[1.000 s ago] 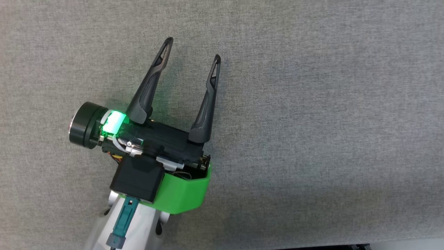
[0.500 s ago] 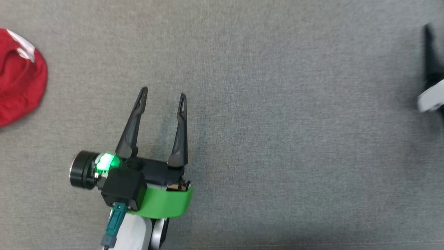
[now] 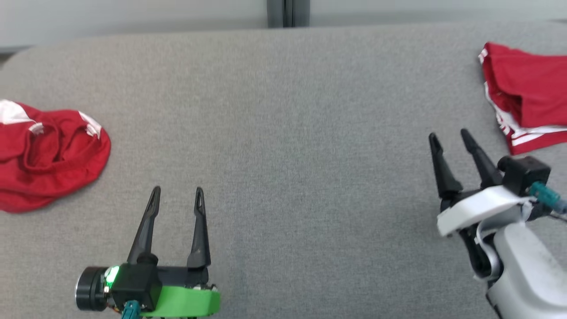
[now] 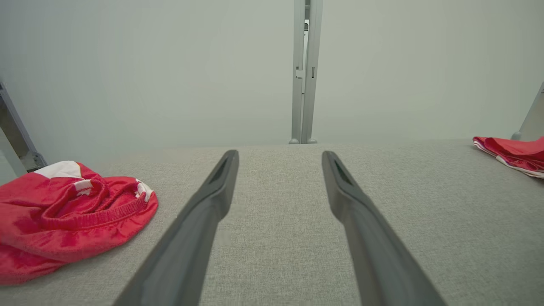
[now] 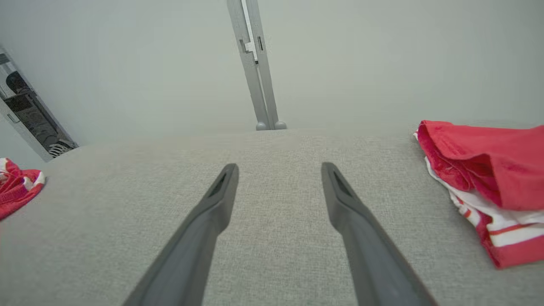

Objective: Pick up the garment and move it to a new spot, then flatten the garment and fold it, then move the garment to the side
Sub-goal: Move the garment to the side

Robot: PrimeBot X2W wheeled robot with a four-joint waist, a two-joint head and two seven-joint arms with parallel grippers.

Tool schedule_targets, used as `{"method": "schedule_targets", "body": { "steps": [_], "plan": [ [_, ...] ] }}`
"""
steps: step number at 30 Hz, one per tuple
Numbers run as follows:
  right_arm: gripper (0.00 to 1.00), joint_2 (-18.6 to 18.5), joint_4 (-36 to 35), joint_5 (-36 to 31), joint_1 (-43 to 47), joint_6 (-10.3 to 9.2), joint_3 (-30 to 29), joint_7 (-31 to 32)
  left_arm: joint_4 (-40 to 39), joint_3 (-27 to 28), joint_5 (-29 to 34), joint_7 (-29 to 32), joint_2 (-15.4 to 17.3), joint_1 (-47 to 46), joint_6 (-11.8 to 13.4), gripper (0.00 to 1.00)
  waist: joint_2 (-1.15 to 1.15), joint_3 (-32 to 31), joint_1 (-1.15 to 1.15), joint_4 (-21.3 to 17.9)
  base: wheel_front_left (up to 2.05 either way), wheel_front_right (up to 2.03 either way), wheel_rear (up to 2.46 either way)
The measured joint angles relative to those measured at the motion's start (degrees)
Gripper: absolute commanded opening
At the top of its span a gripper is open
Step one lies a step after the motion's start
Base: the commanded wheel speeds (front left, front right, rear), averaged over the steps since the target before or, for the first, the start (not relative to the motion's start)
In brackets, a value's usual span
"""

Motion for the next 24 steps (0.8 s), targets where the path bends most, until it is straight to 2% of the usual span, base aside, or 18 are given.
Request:
{"method": "schedule_targets", "body": {
  "steps": [7,14,24],
  "plan": [
    [1.00,4.69,-8.65,-7.84,8.83,0.00,-3.19,0.00,1.11,2.58,-0.30,0.00,-0.04,4.86,0.13,1.00,0.00,-7.37,0.00,-0.83,0.00,0.00,0.00],
    [1.00,9.32,-16.18,-14.33,16.79,0.00,-6.16,0.00,1.76,3.99,-1.09,0.00,-0.08,7.26,-0.44,1.00,0.00,-12.01,0.00,-1.53,0.00,0.00,0.00],
    [1.00,10.85,-14.91,-14.89,22.58,0.00,-6.19,0.00,3.23,4.54,-1.12,0.00,-0.10,9.22,-0.46,1.00,0.00,-14.05,0.00,-2.25,0.00,0.00,0.00]
  ]
}}
